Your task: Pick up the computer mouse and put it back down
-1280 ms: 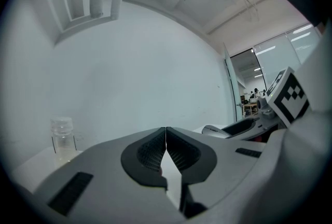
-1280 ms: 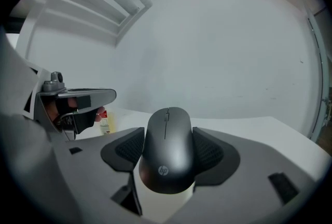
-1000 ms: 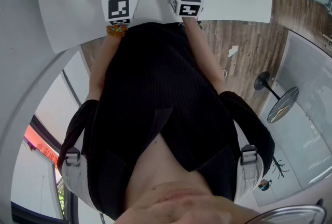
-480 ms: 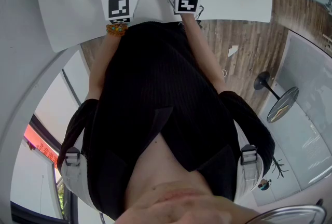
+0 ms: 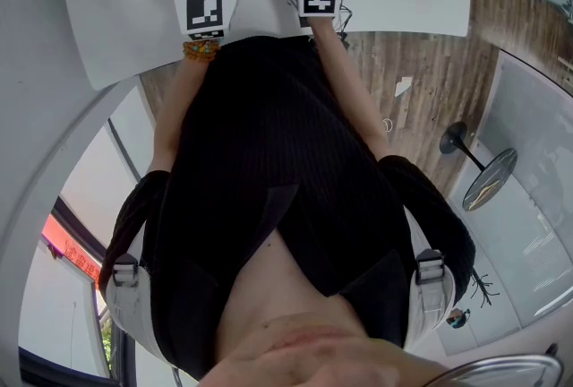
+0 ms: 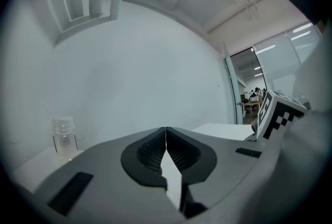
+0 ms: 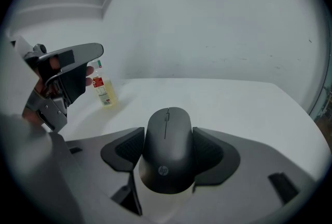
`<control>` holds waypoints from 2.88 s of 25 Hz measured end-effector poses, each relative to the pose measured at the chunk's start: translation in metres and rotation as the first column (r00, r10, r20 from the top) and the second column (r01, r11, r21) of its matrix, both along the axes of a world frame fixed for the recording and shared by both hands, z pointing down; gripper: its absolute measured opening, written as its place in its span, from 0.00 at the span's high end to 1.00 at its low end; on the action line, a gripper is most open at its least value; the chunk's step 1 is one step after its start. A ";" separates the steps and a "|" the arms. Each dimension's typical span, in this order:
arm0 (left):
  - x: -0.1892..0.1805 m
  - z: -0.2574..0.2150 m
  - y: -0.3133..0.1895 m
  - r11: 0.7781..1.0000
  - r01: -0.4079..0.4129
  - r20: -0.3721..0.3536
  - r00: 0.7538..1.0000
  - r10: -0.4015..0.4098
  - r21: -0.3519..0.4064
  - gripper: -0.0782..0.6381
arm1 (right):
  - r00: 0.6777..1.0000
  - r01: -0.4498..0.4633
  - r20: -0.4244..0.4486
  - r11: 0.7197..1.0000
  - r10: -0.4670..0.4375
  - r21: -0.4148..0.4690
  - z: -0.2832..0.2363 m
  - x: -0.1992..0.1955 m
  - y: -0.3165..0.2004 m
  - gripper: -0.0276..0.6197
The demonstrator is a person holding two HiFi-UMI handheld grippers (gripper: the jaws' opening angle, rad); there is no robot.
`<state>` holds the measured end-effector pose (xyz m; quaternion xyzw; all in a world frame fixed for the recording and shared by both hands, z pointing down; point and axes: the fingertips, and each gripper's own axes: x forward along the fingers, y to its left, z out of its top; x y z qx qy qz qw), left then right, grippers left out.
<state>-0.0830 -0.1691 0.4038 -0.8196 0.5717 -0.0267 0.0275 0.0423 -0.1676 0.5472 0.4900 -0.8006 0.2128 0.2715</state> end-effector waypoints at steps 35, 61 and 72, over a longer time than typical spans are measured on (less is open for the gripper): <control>0.003 0.012 0.016 0.999 -0.012 0.030 0.999 0.013 -0.036 0.87 | 1.000 -0.003 -0.021 0.991 0.000 -0.137 0.046 -0.012 0.030 0.52; 0.002 0.017 0.011 0.999 -0.011 0.018 1.000 0.011 -0.044 0.87 | 0.998 0.000 -0.059 0.985 -0.010 -0.172 0.059 -0.011 0.032 0.52; 0.003 0.017 0.011 0.999 -0.016 0.015 1.000 0.016 -0.041 0.87 | 0.996 -0.003 -0.085 0.987 -0.011 -0.163 0.061 -0.009 0.032 0.52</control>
